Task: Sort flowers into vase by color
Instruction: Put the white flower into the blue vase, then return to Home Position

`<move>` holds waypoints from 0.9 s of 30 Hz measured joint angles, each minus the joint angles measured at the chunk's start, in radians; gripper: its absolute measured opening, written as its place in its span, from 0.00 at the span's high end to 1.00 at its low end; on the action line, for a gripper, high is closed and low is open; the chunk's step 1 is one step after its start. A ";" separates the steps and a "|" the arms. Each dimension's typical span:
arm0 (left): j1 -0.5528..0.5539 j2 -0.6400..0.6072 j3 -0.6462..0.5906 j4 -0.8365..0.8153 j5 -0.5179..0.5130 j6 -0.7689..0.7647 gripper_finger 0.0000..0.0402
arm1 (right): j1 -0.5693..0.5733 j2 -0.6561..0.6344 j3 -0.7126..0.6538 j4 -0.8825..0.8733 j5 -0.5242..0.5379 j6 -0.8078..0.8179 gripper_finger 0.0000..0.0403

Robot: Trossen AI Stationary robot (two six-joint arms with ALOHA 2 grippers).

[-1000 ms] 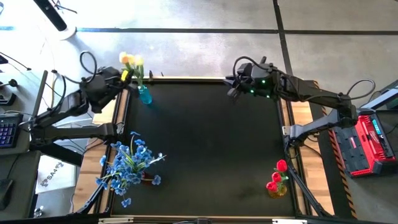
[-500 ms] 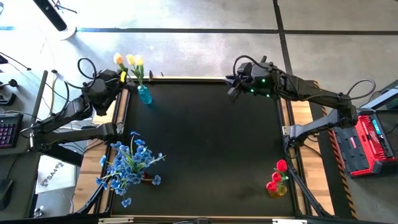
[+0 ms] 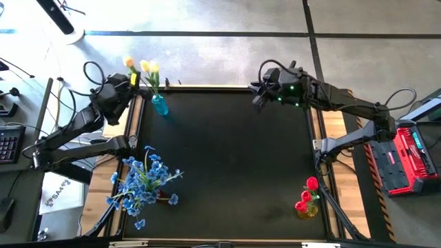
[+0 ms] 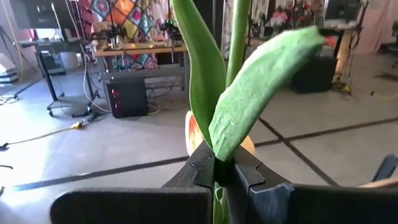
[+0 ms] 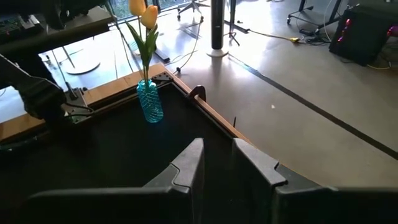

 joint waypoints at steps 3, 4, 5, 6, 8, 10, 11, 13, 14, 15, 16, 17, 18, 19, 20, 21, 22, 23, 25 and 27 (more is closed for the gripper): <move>0.008 0.023 0.000 -0.019 0.011 -0.023 1.00 | -0.013 0.000 0.000 0.000 -0.023 0.000 0.82; 0.012 0.031 0.000 -0.030 0.014 -0.030 1.00 | -0.015 0.000 0.000 0.000 -0.028 0.000 0.82; 0.016 0.039 0.000 -0.039 0.015 -0.043 1.00 | -0.016 0.000 0.000 0.000 -0.033 0.000 0.82; 0.020 0.048 0.000 -0.048 0.015 -0.053 1.00 | -0.017 0.000 0.000 0.000 -0.034 0.000 0.82; 0.029 0.065 0.000 -0.073 0.015 -0.081 1.00 | -0.016 0.000 0.000 0.000 -0.034 0.000 0.82; 0.039 0.081 0.000 -0.100 0.016 -0.116 0.99 | -0.016 0.000 0.000 0.000 -0.029 0.001 0.82; 0.044 0.087 0.000 -0.115 0.016 -0.138 0.98 | -0.016 0.000 0.000 0.000 -0.022 0.008 0.82; 0.053 0.096 0.000 -0.147 0.027 -0.186 0.93 | -0.022 0.000 0.000 -0.001 -0.012 0.033 0.82; 0.058 0.100 0.000 -0.164 0.048 -0.209 0.90 | -0.028 0.000 0.000 -0.006 -0.011 0.049 0.82; 0.064 0.102 0.000 -0.180 0.064 -0.234 0.87 | -0.033 0.000 0.000 -0.015 -0.008 0.064 0.82; 0.070 0.103 0.000 -0.198 0.082 -0.255 0.83 | -0.039 0.000 0.000 -0.026 -0.007 0.075 0.82; 0.076 0.103 0.000 -0.216 0.102 -0.267 0.79 | -0.045 0.000 0.000 -0.037 -0.007 0.083 0.81; 0.082 0.103 0.000 -0.226 0.122 -0.278 0.75 | -0.050 0.000 0.000 -0.047 -0.007 0.090 0.81; 0.085 0.102 0.001 -0.234 0.142 -0.286 0.71 | -0.055 0.001 0.000 -0.056 -0.010 0.097 0.80; 0.090 0.101 0.008 -0.261 0.166 -0.290 0.67 | -0.062 0.000 0.000 -0.066 -0.020 0.103 0.79; 0.092 0.101 0.019 -0.291 0.191 -0.301 0.63 | -0.067 0.000 0.000 -0.073 -0.030 0.107 0.78; 0.096 0.102 0.035 -0.321 0.214 -0.313 0.59 | -0.071 0.000 0.000 -0.080 -0.043 0.108 0.77; 0.102 0.103 0.057 -0.362 0.241 -0.328 0.56 | -0.073 0.000 0.000 -0.093 -0.059 0.106 0.76; 0.118 0.119 0.110 -0.485 0.305 -0.361 0.51 | -0.077 -0.001 0.000 -0.126 -0.118 0.087 0.74; 0.133 0.136 0.163 -0.599 0.370 -0.365 0.46 | -0.079 -0.002 0.000 -0.169 -0.172 0.080 0.72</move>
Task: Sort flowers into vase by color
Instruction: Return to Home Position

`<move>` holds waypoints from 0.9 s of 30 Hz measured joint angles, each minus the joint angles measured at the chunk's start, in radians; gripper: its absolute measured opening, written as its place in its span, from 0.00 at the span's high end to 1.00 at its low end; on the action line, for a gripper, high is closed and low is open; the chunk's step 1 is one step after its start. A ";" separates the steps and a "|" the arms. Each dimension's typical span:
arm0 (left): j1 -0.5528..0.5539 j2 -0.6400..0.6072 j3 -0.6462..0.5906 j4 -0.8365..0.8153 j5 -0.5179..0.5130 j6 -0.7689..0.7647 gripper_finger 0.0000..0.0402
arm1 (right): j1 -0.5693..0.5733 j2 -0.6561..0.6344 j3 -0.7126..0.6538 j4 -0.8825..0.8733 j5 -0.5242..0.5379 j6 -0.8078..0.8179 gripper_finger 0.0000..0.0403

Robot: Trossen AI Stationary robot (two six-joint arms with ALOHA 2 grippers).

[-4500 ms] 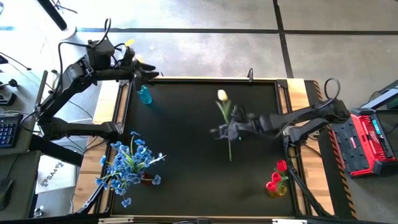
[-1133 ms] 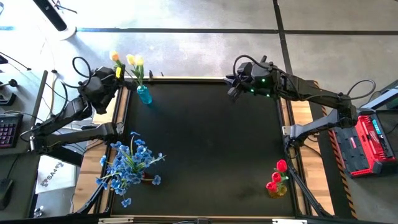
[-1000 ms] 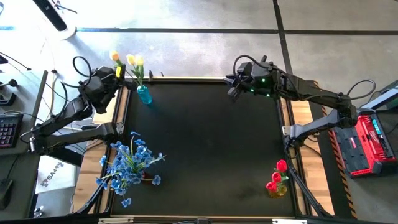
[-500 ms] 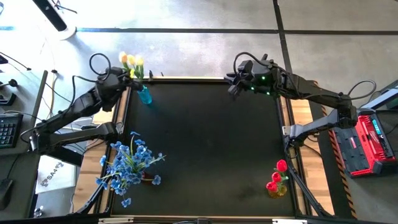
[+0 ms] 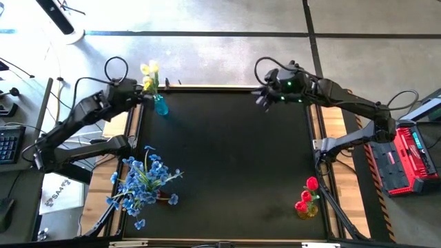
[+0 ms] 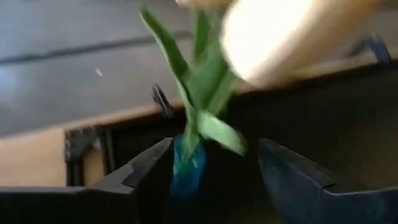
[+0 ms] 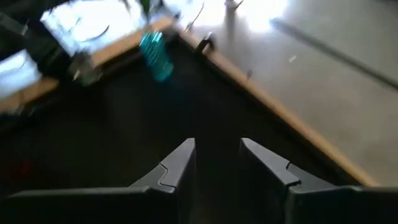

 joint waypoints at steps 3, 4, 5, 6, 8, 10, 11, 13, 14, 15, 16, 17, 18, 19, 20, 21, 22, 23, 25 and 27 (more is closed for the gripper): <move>0.008 0.017 0.063 -0.104 0.103 0.002 0.42 | 0.000 -0.003 0.000 -0.064 -0.066 -0.028 0.71; 0.007 0.017 0.080 -0.124 0.131 0.001 0.41 | 0.000 -0.007 0.000 -0.084 -0.100 -0.056 0.71; 0.005 0.017 0.096 -0.132 0.158 0.002 0.41 | 0.001 -0.013 0.000 -0.101 -0.141 -0.084 0.71; 0.003 0.016 0.110 -0.139 0.175 0.004 0.41 | 0.006 -0.021 -0.001 -0.106 -0.186 -0.103 0.71; -0.001 0.005 0.137 -0.167 0.162 0.002 0.41 | 0.020 -0.046 -0.001 -0.100 -0.245 -0.109 0.72; 0.000 -0.015 0.167 -0.196 0.121 0.005 0.42 | 0.032 -0.079 -0.001 -0.097 -0.254 -0.111 0.73; 0.000 -0.028 0.178 -0.200 0.107 0.006 0.42 | 0.037 -0.100 -0.001 -0.094 -0.248 -0.113 0.74; 0.000 -0.065 0.193 -0.198 0.099 0.007 0.44 | 0.039 -0.147 -0.001 -0.094 -0.222 -0.113 0.76; 0.000 -0.083 0.197 -0.187 0.099 0.009 0.45 | 0.039 -0.173 -0.001 -0.093 -0.207 -0.113 0.77; 0.000 -0.102 0.199 -0.176 0.104 0.013 0.46 | 0.039 -0.200 -0.001 -0.092 -0.192 -0.113 0.78; 0.000 -0.119 0.199 -0.165 0.121 0.021 0.47 | 0.039 -0.228 -0.009 -0.081 -0.180 -0.113 0.80; 0.000 -0.133 0.199 -0.157 0.143 0.030 0.49 | 0.039 -0.257 -0.021 -0.069 -0.172 -0.113 0.81; 0.000 -0.145 0.199 -0.146 0.169 0.036 0.51 | 0.039 -0.288 -0.039 -0.053 -0.167 -0.108 0.83; 0.000 -0.155 0.199 -0.133 0.203 0.044 0.54 | 0.039 -0.319 -0.062 -0.034 -0.166 -0.105 0.85; 0.000 -0.163 0.199 -0.122 0.239 0.053 0.56 | 0.039 -0.350 -0.091 -0.008 -0.165 -0.099 0.87; 0.000 -0.169 0.199 -0.112 0.275 0.062 0.59 | 0.039 -0.382 -0.124 0.017 -0.166 -0.087 0.89; -0.001 -0.174 0.198 -0.096 0.315 0.075 0.62 | 0.039 -0.415 -0.163 0.044 -0.167 -0.076 0.91; -0.001 -0.178 0.198 -0.071 0.365 0.092 0.65 | 0.039 -0.447 -0.205 0.077 -0.172 -0.060 0.94; -0.001 -0.181 0.198 -0.013 0.466 0.125 0.73 | 0.039 -0.505 -0.294 0.156 -0.194 -0.036 0.98; -0.001 -0.181 0.198 0.041 0.560 0.168 0.81 | 0.040 -0.553 -0.386 0.257 -0.233 0.001 0.99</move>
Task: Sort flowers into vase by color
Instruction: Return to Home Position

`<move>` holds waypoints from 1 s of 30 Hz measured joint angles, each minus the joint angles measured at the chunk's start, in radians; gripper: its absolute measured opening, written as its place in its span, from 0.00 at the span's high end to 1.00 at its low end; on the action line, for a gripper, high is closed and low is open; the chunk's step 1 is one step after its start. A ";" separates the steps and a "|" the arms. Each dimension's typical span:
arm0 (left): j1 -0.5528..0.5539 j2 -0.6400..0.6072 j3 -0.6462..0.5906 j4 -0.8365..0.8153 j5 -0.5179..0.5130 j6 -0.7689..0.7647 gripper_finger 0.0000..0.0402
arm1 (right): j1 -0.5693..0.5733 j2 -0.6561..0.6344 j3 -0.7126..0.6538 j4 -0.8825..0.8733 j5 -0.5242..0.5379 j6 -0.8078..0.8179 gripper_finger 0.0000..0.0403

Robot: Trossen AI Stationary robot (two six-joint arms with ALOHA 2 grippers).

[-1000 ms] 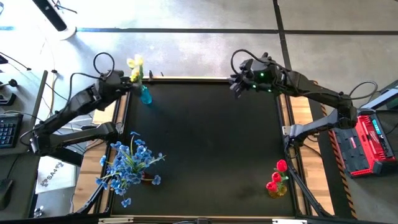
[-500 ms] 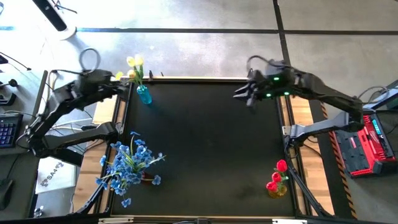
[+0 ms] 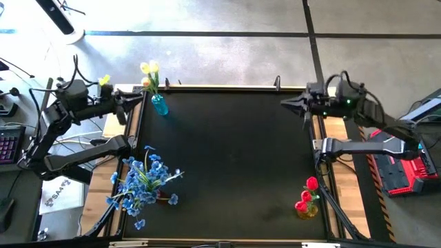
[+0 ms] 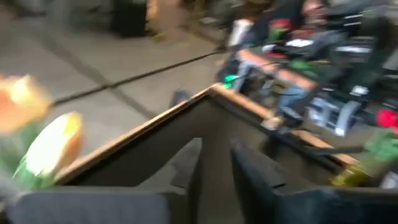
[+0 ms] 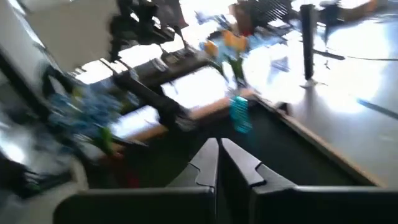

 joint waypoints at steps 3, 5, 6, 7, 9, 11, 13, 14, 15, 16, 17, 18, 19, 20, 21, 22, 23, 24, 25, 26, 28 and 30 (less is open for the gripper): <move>0.000 0.010 0.000 0.062 0.094 0.057 0.93 | 0.000 -0.047 -0.124 0.139 -0.057 0.062 0.98; 0.000 0.030 0.000 0.085 0.156 0.087 0.98 | 0.000 -0.062 -0.189 0.168 -0.079 0.090 0.99; -0.002 0.042 -0.001 0.089 0.183 0.097 0.99 | 0.000 -0.062 -0.219 0.167 -0.081 0.112 1.00; -0.007 0.056 -0.004 0.098 0.203 0.102 0.98 | 0.000 -0.062 -0.246 0.162 -0.082 0.137 1.00; -0.028 0.082 -0.027 0.135 0.218 0.103 0.97 | 0.000 -0.059 -0.305 0.149 -0.081 0.164 0.99; -0.061 0.106 -0.069 0.195 0.220 0.102 0.97 | 0.000 -0.058 -0.358 0.130 -0.081 0.197 0.99; -0.100 0.129 -0.117 0.281 0.233 0.100 0.97 | 0.000 -0.059 -0.387 0.137 -0.068 0.249 1.00; -0.121 0.142 -0.140 0.331 0.237 0.098 0.97 | 0.000 -0.061 -0.393 0.136 -0.059 0.256 1.00; -0.142 0.153 -0.161 0.376 0.237 0.098 0.97 | 0.000 -0.062 -0.394 0.139 -0.055 0.252 1.00; -0.162 0.164 -0.181 0.413 0.237 0.098 0.97 | 0.000 -0.067 -0.394 0.149 -0.055 0.233 1.00; -0.179 0.175 -0.196 0.449 0.237 0.098 0.97 | 0.000 -0.074 -0.394 0.167 -0.055 0.208 1.00; -0.194 0.185 -0.208 0.481 0.236 0.099 0.97 | 0.000 -0.085 -0.394 0.188 -0.056 0.176 1.00; -0.206 0.194 -0.218 0.497 0.236 0.107 0.96 | 0.000 -0.099 -0.393 0.203 -0.056 0.141 1.00; -0.215 0.205 -0.227 0.500 0.235 0.121 0.96 | 0.000 -0.114 -0.393 0.215 -0.054 0.110 1.00; -0.223 0.214 -0.231 0.498 0.234 0.135 0.96 | 0.000 -0.130 -0.393 0.227 -0.043 0.091 1.00; -0.229 0.223 -0.232 0.490 0.233 0.151 0.96 | 0.000 -0.148 -0.393 0.227 -0.025 0.072 1.00; -0.236 0.234 -0.232 0.485 0.231 0.160 0.97 | 0.000 -0.166 -0.393 0.221 -0.011 0.051 1.00; -0.244 0.242 -0.232 0.486 0.230 0.168 0.97 | 0.000 -0.182 -0.393 0.216 -0.001 0.020 1.00; -0.255 0.248 -0.232 0.490 0.230 0.181 0.97 | 0.000 -0.197 -0.393 0.211 0.009 -0.020 1.00; -0.267 0.258 -0.232 0.496 0.230 0.196 0.98 | 0.000 -0.213 -0.393 0.205 0.022 -0.061 1.00; -0.293 0.281 -0.231 0.519 0.231 0.218 0.99 | 0.000 -0.236 -0.393 0.208 0.022 -0.132 1.00; -0.315 0.313 -0.232 0.534 0.228 0.233 1.00 | 0.000 -0.254 -0.393 0.220 0.012 -0.184 1.00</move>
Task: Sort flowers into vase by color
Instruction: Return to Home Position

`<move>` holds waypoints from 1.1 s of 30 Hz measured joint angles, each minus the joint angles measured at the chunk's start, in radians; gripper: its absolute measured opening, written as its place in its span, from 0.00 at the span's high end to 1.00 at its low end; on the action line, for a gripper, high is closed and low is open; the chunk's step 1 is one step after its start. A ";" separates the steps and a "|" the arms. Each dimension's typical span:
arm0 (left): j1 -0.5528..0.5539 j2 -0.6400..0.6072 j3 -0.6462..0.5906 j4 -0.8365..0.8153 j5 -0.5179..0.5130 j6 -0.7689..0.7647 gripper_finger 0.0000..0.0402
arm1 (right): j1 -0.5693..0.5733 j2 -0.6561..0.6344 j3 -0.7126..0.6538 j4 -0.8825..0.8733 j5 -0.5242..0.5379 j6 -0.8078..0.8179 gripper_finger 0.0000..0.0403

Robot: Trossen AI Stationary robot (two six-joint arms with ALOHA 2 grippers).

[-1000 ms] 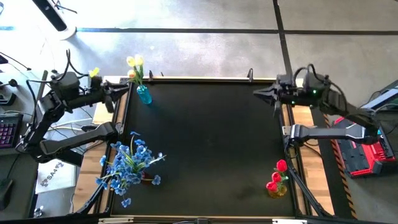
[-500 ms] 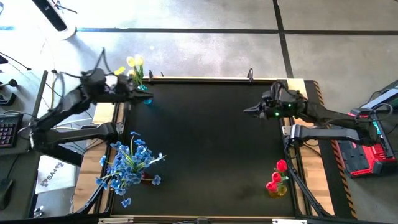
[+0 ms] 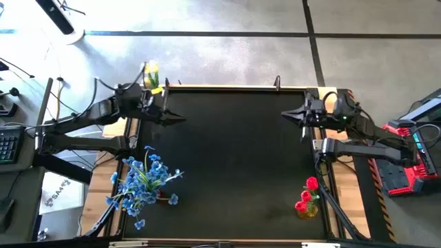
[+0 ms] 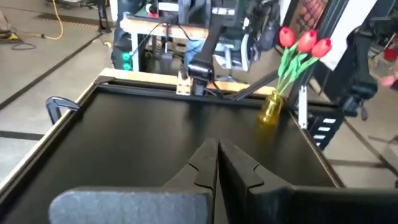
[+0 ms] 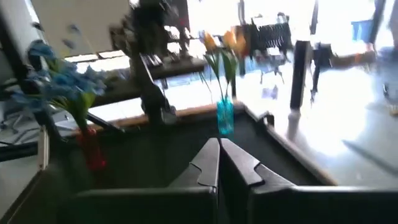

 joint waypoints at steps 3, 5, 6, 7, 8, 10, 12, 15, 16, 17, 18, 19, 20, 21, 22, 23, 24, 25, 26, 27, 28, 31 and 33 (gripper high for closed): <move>-0.034 0.050 0.000 0.035 -0.034 0.028 1.00 | 0.000 -0.010 -0.013 0.084 -0.044 -0.035 1.00; -0.052 0.087 0.000 0.072 -0.044 0.044 1.00 | 0.000 -0.010 -0.052 0.193 -0.081 -0.037 1.00; -0.059 0.103 0.000 0.089 -0.045 0.049 1.00 | 0.000 -0.009 -0.078 0.257 -0.095 -0.035 1.00; -0.063 0.116 0.000 0.108 -0.048 0.053 1.00 | 0.000 -0.008 -0.106 0.318 -0.102 -0.034 1.00; -0.067 0.124 0.000 0.125 -0.055 0.053 1.00 | 0.000 -0.007 -0.135 0.375 -0.106 -0.030 1.00; -0.071 0.132 0.000 0.136 -0.073 0.053 1.00 | 0.000 -0.007 -0.190 0.464 -0.105 -0.010 1.00; -0.071 0.132 0.000 0.137 -0.090 0.052 1.00 | 0.000 -0.009 -0.232 0.511 -0.105 0.009 1.00; -0.070 0.105 0.000 0.115 -0.095 0.054 1.00 | 0.000 -0.009 -0.258 0.528 -0.091 0.049 1.00; -0.069 0.089 0.000 0.106 -0.106 0.054 1.00 | 0.000 -0.010 -0.260 0.526 -0.084 0.052 1.00; -0.067 0.069 0.000 0.087 -0.121 0.055 1.00 | 0.000 -0.009 -0.260 0.527 -0.082 0.052 1.00; -0.065 0.050 0.000 0.061 -0.139 0.054 1.00 | 0.000 -0.010 -0.260 0.531 -0.083 0.052 1.00; -0.062 0.029 0.000 0.037 -0.153 0.055 1.00 | 0.000 -0.010 -0.260 0.539 -0.084 0.051 1.00; -0.059 0.005 -0.009 0.032 -0.162 0.054 1.00 | 0.000 -0.010 -0.260 0.545 -0.085 0.047 1.00; -0.056 -0.022 -0.032 0.049 -0.167 0.052 1.00 | 0.000 -0.010 -0.260 0.544 -0.086 0.034 1.00; -0.056 -0.052 -0.064 0.078 -0.174 0.043 1.00 | 0.000 -0.010 -0.260 0.542 -0.087 0.018 1.00; -0.056 -0.085 -0.106 0.117 -0.176 0.024 1.00 | 0.000 -0.010 -0.260 0.540 -0.088 0.007 1.00; -0.056 -0.113 -0.150 0.164 -0.176 0.007 1.00 | 0.000 -0.010 -0.260 0.538 -0.093 -0.002 1.00; -0.056 -0.140 -0.195 0.211 -0.176 -0.012 1.00 | 0.000 -0.010 -0.260 0.538 -0.101 -0.008 1.00; -0.060 -0.164 -0.240 0.253 -0.175 -0.034 1.00 | 0.000 -0.010 -0.260 0.538 -0.111 -0.010 1.00; -0.065 -0.182 -0.282 0.288 -0.175 -0.053 1.00 | 0.000 -0.009 -0.260 0.538 -0.128 -0.012 1.00; -0.072 -0.197 -0.316 0.315 -0.169 -0.071 1.00 | 0.000 -0.009 -0.260 0.538 -0.142 -0.012 1.00; -0.089 -0.223 -0.395 0.324 -0.147 -0.094 1.00 | 0.000 -0.008 -0.260 0.533 -0.179 -0.009 1.00; -0.096 -0.230 -0.437 0.327 -0.148 -0.126 1.00 | 0.000 -0.007 -0.260 0.515 -0.191 -0.009 1.00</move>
